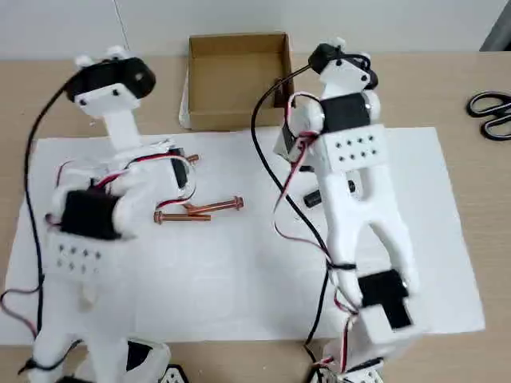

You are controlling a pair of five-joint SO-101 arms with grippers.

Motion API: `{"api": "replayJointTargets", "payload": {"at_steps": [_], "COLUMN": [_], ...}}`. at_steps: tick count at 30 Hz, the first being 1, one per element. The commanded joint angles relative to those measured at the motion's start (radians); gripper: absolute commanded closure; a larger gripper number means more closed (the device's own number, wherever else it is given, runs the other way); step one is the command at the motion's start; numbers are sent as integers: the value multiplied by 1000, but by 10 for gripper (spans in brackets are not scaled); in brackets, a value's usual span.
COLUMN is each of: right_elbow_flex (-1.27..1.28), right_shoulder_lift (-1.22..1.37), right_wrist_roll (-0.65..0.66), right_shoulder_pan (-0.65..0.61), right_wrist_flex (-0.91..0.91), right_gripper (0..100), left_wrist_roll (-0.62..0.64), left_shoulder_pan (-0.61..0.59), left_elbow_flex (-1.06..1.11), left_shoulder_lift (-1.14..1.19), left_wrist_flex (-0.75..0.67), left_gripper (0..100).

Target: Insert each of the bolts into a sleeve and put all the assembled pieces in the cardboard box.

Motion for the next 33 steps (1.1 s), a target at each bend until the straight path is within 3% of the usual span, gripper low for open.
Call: {"api": "replayJointTargets", "payload": {"at_steps": [1,10,17,22,27,33], "right_elbow_flex": [86,649,1079,1309,1465,1544], "right_shoulder_lift": [-220,-618,-1007,-1270,-1455,-1547], "right_wrist_roll": [25,97,249,443,637,664], "right_shoulder_pan": [-59,-93,-90,-45,1,1], "right_wrist_flex": [13,-174,-369,-452,-461,-458], "right_gripper": [995,991,991,994,994,994], "left_wrist_roll": [0,6,-11,-293,-686,-977], "left_shoulder_pan": [3,-2,-2,2,6,51], "left_elbow_flex": [-4,2,182,297,320,318], "left_shoulder_lift": [-91,-124,-124,-100,-25,91], "left_wrist_flex": [-29,-23,-123,-219,-235,-249], "left_gripper": [994,993,992,992,992,992]}}
